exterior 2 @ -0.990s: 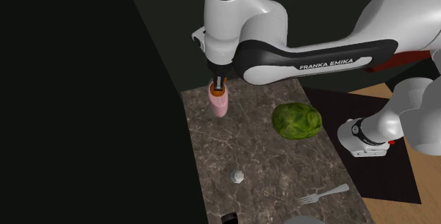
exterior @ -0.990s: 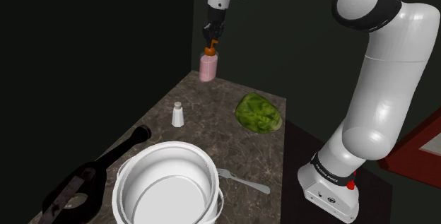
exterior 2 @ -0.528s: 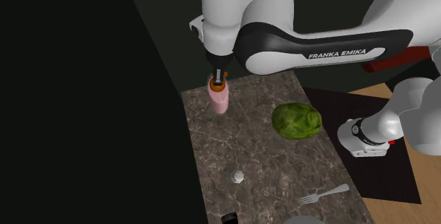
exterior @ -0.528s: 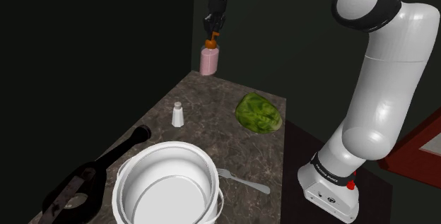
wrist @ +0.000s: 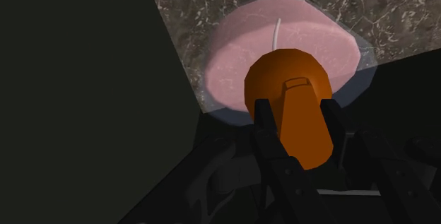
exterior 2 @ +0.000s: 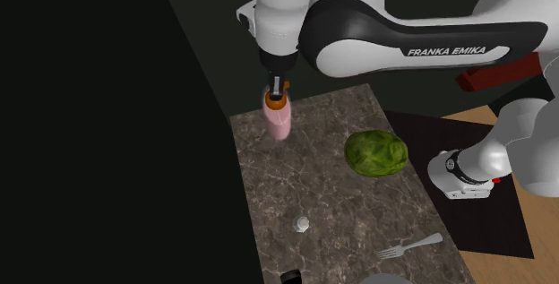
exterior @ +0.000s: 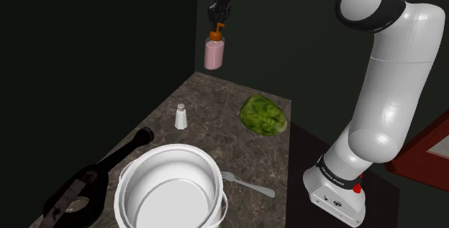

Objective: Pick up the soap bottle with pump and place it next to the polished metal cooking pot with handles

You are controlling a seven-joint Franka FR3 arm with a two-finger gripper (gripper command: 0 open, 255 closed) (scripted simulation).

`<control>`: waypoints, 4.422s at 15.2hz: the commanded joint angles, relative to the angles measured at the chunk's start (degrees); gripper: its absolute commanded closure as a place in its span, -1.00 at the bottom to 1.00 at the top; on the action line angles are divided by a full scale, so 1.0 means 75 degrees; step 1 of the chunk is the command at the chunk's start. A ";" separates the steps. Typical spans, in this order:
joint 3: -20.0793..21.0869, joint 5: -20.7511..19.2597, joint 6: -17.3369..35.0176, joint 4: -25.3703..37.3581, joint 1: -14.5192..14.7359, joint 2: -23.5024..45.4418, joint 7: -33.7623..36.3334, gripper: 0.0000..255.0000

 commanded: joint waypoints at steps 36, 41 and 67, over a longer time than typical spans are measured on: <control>0.1194 -0.0025 -0.0886 -0.2968 0.1466 -0.3889 0.2660 1.00; 0.1665 0.0137 -0.0944 -0.3536 0.1788 -0.4535 0.3430 1.00; 0.5146 0.0845 -0.1546 -0.2865 0.3184 -0.4750 0.8302 1.00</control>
